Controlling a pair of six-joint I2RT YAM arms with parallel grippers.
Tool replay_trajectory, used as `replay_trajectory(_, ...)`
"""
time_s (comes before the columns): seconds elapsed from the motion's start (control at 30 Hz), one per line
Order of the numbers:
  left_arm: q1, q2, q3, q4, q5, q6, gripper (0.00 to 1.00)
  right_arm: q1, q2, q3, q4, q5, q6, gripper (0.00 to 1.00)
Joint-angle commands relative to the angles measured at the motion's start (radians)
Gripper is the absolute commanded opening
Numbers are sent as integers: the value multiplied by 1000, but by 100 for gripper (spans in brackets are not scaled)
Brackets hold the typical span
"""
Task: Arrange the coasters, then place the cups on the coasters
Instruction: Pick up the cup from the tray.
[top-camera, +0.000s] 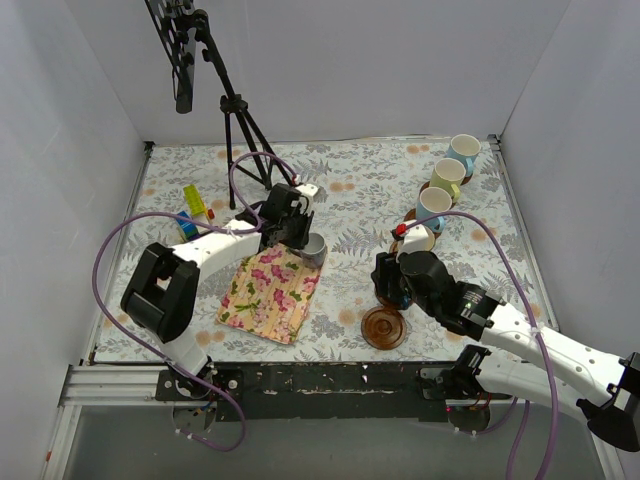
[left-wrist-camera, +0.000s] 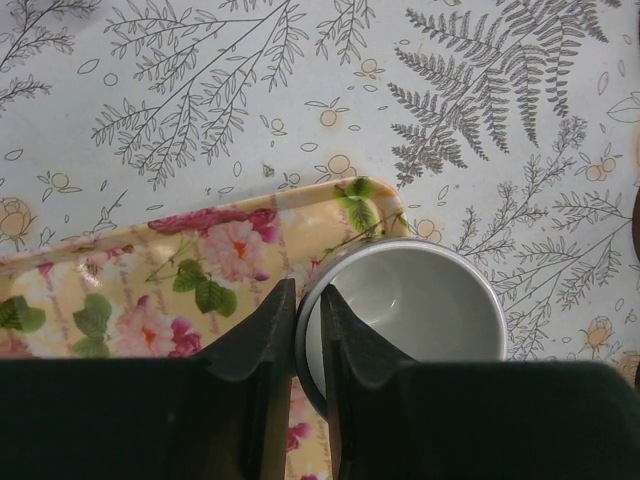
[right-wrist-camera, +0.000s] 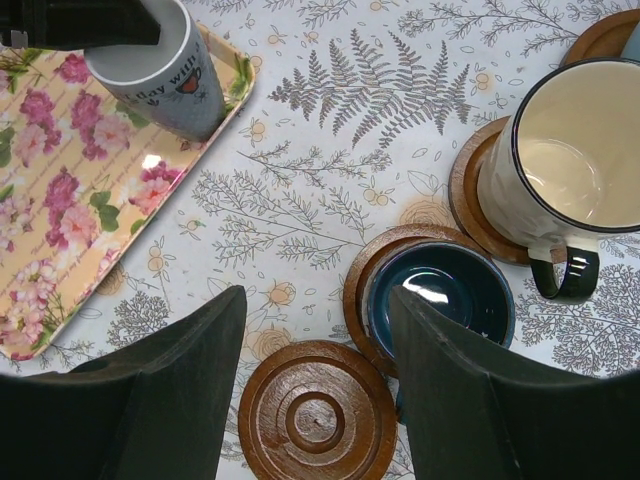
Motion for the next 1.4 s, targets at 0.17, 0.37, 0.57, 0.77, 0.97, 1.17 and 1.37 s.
replay_trajectory(0.17,-36,-76,48,-173,-411,-179,0,-5,23,8,64,-17,1,66)
replay_trajectory(0.37,-36,-145,17,-285,-568,-459,0,-5,45,4,89,-35,2,66)
replay_trajectory(0.57,-38,-156,10,-333,-520,-594,20,-5,66,0,99,-49,5,65)
replay_trajectory(0.77,-36,-158,-1,-313,-468,-576,42,-5,54,-4,95,-51,12,65)
replay_trajectory(0.97,-35,-184,0,-255,-369,-390,56,-5,48,-6,90,-49,10,65)
replay_trajectory(1.17,-7,-169,0,-237,-267,-191,56,-5,54,-12,99,-54,12,65)
replay_trajectory(1.37,7,-127,0,-210,-210,-125,55,-5,54,-13,99,-57,12,65)
